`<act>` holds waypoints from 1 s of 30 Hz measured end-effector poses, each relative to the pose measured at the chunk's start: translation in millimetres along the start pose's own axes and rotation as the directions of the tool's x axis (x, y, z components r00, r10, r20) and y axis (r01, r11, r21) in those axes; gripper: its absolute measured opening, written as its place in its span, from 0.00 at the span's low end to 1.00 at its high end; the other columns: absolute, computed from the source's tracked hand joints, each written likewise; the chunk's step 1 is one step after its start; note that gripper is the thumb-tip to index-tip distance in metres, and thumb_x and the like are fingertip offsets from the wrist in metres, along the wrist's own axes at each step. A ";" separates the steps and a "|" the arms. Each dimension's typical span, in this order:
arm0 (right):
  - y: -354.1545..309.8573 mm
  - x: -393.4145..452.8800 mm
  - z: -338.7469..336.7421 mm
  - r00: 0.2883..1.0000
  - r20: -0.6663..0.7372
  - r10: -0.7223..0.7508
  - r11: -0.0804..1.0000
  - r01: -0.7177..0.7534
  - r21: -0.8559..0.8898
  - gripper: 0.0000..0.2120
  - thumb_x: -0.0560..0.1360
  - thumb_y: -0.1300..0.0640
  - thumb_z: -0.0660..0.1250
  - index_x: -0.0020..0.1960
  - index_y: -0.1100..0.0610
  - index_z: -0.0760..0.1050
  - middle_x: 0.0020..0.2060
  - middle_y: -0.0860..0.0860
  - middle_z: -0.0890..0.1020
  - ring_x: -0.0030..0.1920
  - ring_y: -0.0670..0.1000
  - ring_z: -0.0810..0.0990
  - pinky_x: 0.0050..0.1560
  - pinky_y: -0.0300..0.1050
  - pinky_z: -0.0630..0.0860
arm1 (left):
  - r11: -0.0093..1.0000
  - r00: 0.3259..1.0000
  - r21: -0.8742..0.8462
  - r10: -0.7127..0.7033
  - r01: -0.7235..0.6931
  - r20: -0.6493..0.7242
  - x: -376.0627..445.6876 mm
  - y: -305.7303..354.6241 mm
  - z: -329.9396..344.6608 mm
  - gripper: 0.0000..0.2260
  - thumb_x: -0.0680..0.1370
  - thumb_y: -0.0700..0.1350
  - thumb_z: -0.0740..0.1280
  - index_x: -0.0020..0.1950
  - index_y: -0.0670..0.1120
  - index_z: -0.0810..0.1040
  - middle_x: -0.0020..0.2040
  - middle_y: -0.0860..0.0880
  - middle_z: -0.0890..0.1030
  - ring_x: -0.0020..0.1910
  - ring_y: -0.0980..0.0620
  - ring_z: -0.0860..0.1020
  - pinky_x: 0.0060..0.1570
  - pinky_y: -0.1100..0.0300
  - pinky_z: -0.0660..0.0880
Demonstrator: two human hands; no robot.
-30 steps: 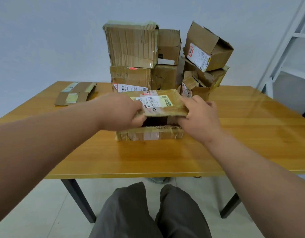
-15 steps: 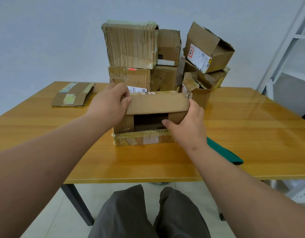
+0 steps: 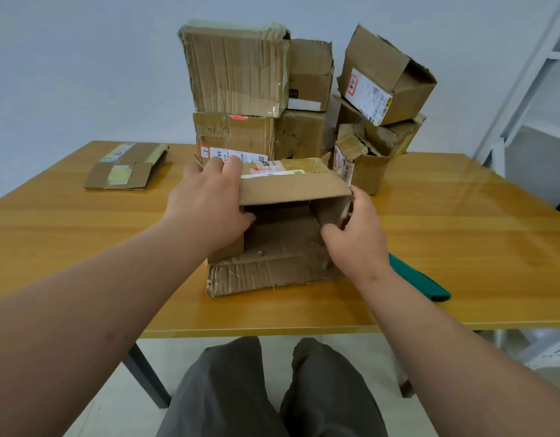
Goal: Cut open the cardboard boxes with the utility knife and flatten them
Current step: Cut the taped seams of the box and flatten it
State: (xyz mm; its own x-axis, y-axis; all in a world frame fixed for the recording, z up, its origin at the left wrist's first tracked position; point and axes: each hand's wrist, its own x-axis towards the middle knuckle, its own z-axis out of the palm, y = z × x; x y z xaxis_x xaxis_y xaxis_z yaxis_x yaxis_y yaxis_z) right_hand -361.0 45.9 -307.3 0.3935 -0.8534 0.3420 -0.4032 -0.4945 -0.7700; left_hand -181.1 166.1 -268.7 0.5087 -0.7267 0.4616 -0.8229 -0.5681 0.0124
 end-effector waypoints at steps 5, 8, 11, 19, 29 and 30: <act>13.0 2.0 -16.7 0.975 0.123 0.183 0.944 -0.209 0.254 0.14 0.74 0.63 0.64 0.57 0.53 0.77 0.44 0.52 0.80 0.46 0.57 0.78 0.40 0.50 0.75 | 0.995 0.996 -0.095 0.025 -0.017 0.088 -1.0 -6.8 -5.1 0.27 0.65 0.59 0.73 0.54 0.54 0.60 0.55 0.49 0.71 0.55 0.46 0.68 0.47 0.52 0.71; 16.5 1.7 -19.8 0.957 0.149 0.248 0.888 -0.286 0.360 0.12 0.72 0.64 0.66 0.53 0.52 0.79 0.45 0.56 0.81 0.49 0.62 0.79 0.44 0.54 0.76 | 0.988 0.977 -0.148 0.080 -0.051 0.198 -5.3 -9.2 -8.6 0.31 0.65 0.57 0.73 0.62 0.53 0.61 0.60 0.49 0.69 0.60 0.47 0.65 0.52 0.52 0.70; 19.6 1.4 -21.6 0.933 0.204 0.297 0.797 -0.360 0.484 0.16 0.73 0.66 0.66 0.55 0.49 0.79 0.51 0.58 0.82 0.53 0.64 0.79 0.54 0.65 0.78 | 0.968 0.927 -0.239 0.158 -0.077 0.340 -9.8 -16.2 -14.3 0.38 0.67 0.52 0.73 0.71 0.53 0.57 0.69 0.50 0.64 0.68 0.48 0.61 0.60 0.52 0.69; 21.8 1.4 -31.0 0.917 0.244 0.316 0.673 -0.398 0.623 0.32 0.78 0.67 0.64 0.73 0.37 0.66 0.65 0.52 0.76 0.60 0.58 0.77 0.60 0.61 0.77 | 0.900 0.795 -0.435 0.259 0.007 0.549 -16.5 -18.6 -22.3 0.49 0.71 0.34 0.68 0.77 0.66 0.42 0.75 0.66 0.36 0.73 0.46 0.60 0.52 0.62 0.73; 7.9 -2.7 -36.4 0.720 0.535 0.443 0.146 -0.646 0.749 0.10 0.80 0.57 0.64 0.61 0.54 0.72 0.55 0.62 0.82 0.55 0.62 0.81 0.52 0.61 0.81 | 0.913 0.872 -0.407 0.175 0.030 0.456 -12.7 -23.7 -28.6 0.59 0.71 0.27 0.64 0.59 0.79 0.24 0.79 0.49 0.55 0.38 0.52 0.81 0.30 0.60 0.79; 6.9 -3.7 -33.5 0.712 0.548 0.440 0.167 -0.664 0.729 0.09 0.80 0.58 0.63 0.60 0.55 0.72 0.55 0.62 0.82 0.55 0.62 0.81 0.54 0.61 0.80 | 0.906 0.880 -0.421 0.167 0.041 0.445 -10.8 -28.9 -29.1 0.59 0.71 0.28 0.65 0.59 0.78 0.24 0.79 0.51 0.53 0.40 0.54 0.80 0.31 0.62 0.78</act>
State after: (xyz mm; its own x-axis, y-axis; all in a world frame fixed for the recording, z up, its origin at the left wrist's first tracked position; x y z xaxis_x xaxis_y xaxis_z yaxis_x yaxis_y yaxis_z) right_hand -393.0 40.1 -295.8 0.5551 -0.7346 -0.3902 0.2741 0.6044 -0.7480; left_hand -170.2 201.6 -248.2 0.4229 -0.9061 0.0133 -0.8315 -0.3822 0.4031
